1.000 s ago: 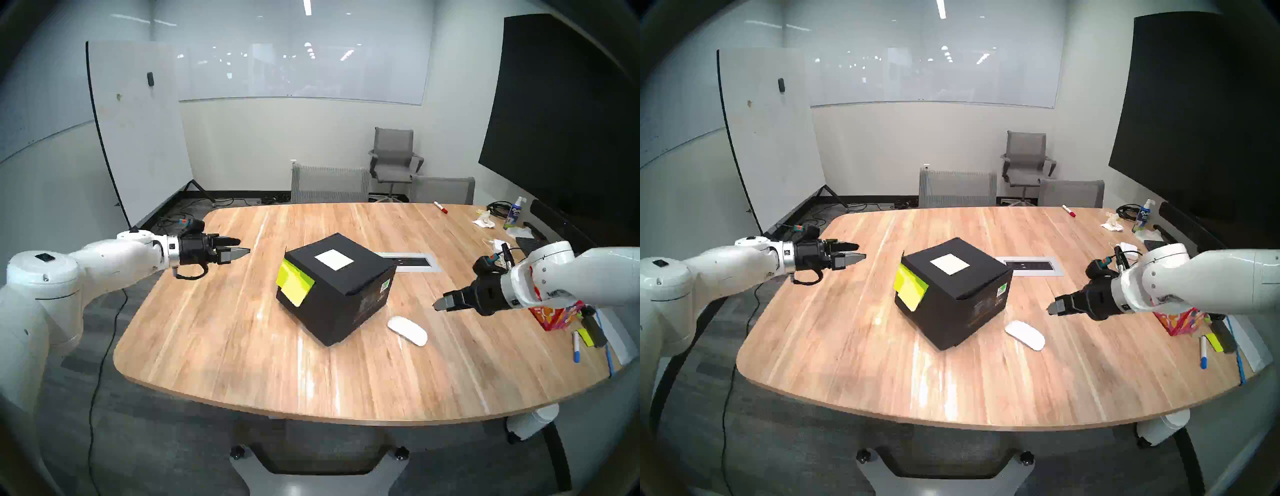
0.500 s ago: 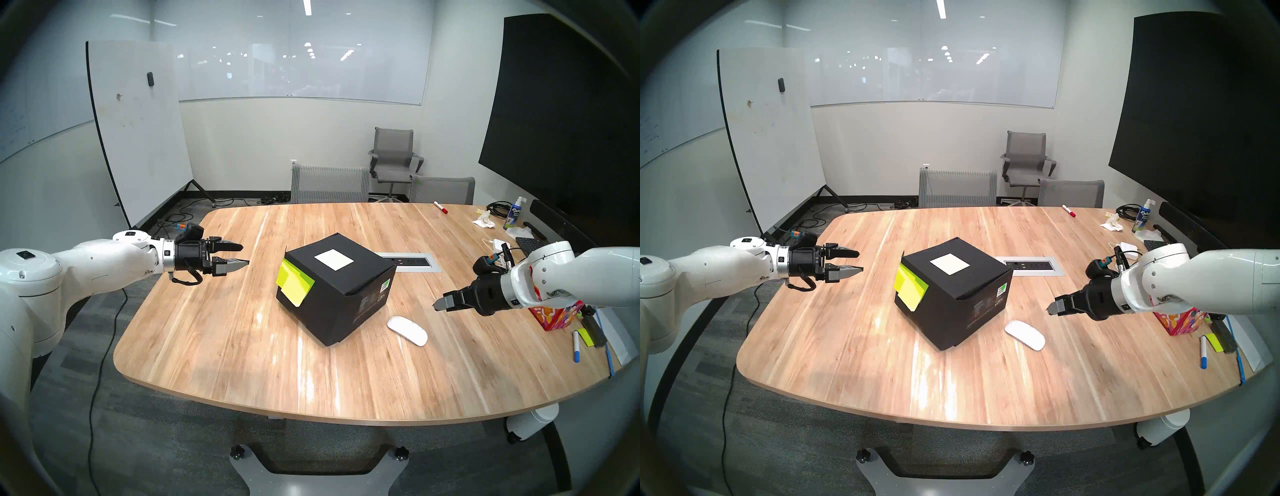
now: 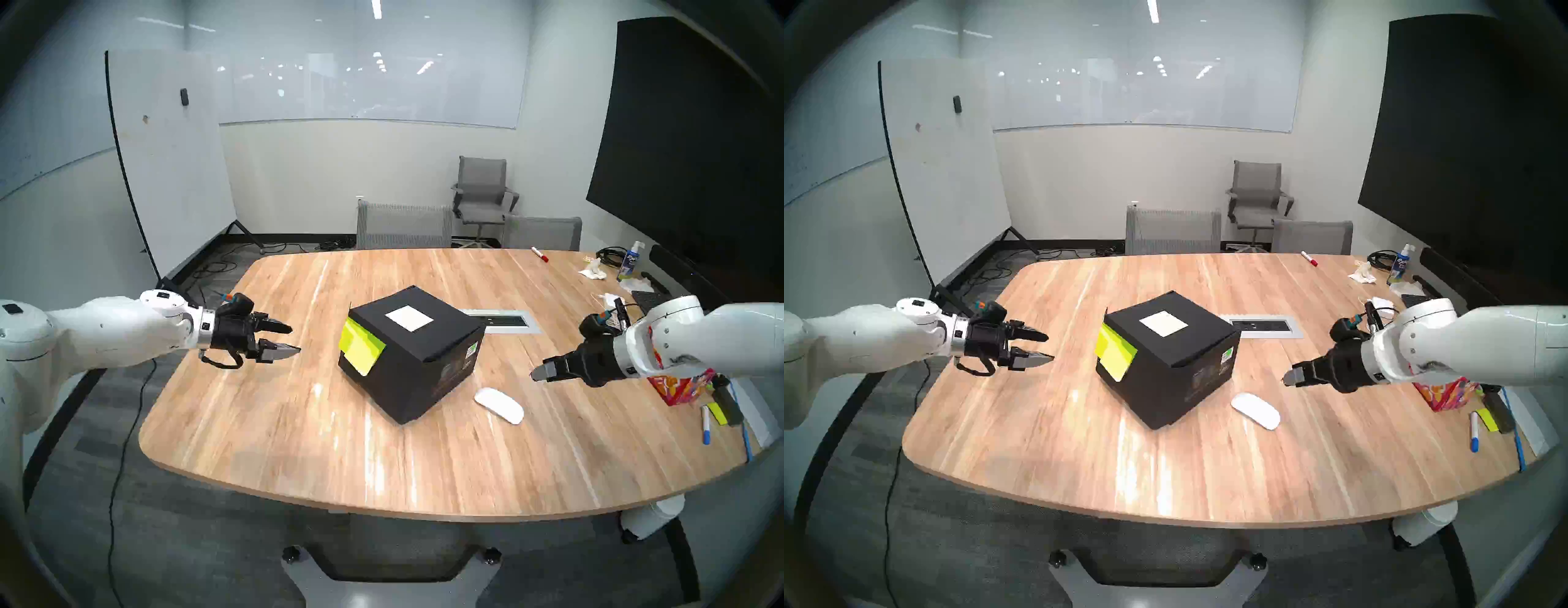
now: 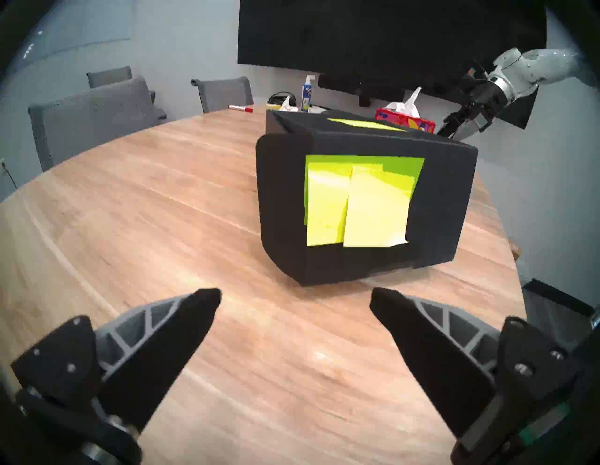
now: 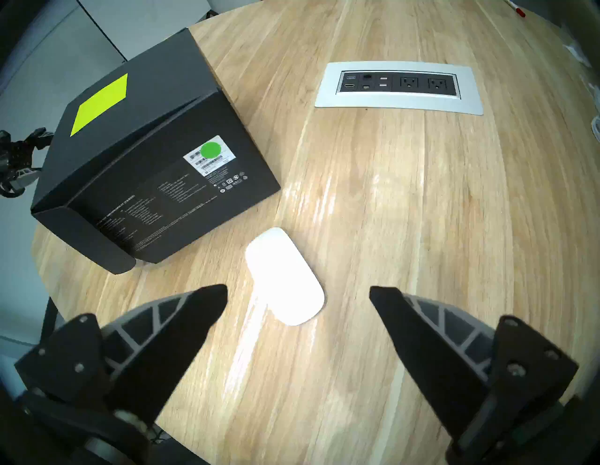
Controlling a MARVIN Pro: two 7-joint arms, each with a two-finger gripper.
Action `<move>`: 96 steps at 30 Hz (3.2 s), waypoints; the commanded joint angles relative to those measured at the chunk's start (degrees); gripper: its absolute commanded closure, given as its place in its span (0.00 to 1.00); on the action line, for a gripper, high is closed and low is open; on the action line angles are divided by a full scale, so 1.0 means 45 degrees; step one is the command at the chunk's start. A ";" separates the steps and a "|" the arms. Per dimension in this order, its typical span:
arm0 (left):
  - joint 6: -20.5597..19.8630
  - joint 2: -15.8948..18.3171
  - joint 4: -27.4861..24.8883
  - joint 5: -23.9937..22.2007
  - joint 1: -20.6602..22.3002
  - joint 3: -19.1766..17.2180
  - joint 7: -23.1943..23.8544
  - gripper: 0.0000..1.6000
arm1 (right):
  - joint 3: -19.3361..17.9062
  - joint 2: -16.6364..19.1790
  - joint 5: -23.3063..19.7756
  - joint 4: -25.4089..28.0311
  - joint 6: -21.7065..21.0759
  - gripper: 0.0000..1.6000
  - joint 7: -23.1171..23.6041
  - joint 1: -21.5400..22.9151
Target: Open the box and place the mouse inside
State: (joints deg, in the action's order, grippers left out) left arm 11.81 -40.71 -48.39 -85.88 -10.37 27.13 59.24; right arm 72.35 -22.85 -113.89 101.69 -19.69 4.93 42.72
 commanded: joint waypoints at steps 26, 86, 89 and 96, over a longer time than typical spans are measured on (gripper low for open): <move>0.2291 0.2708 -0.4156 0.1442 0.0630 -0.0275 -0.2100 0.00 | -0.0093 -0.0017 0.0020 0.0033 0.0011 0.00 -0.0030 0.0167; -0.0495 0.4217 -0.9186 0.6622 0.1148 0.1249 -0.6420 0.00 | -0.0093 -0.0016 0.0021 0.0034 0.0011 0.00 -0.0032 0.0168; -0.1201 0.4008 -0.9425 0.6505 0.1183 0.1217 -0.6588 0.00 | -0.0093 -0.0018 0.0020 0.0032 0.0012 0.00 -0.0029 0.0165; -0.2272 0.3650 -0.9724 0.6350 0.1199 0.1138 -0.6801 0.00 | -0.0093 -0.0018 0.0020 0.0032 0.0012 0.00 -0.0029 0.0165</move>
State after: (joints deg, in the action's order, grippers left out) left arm 5.13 -22.53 -90.40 -56.14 -6.31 33.21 29.59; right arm 72.35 -22.85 -113.89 101.71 -19.69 4.91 42.72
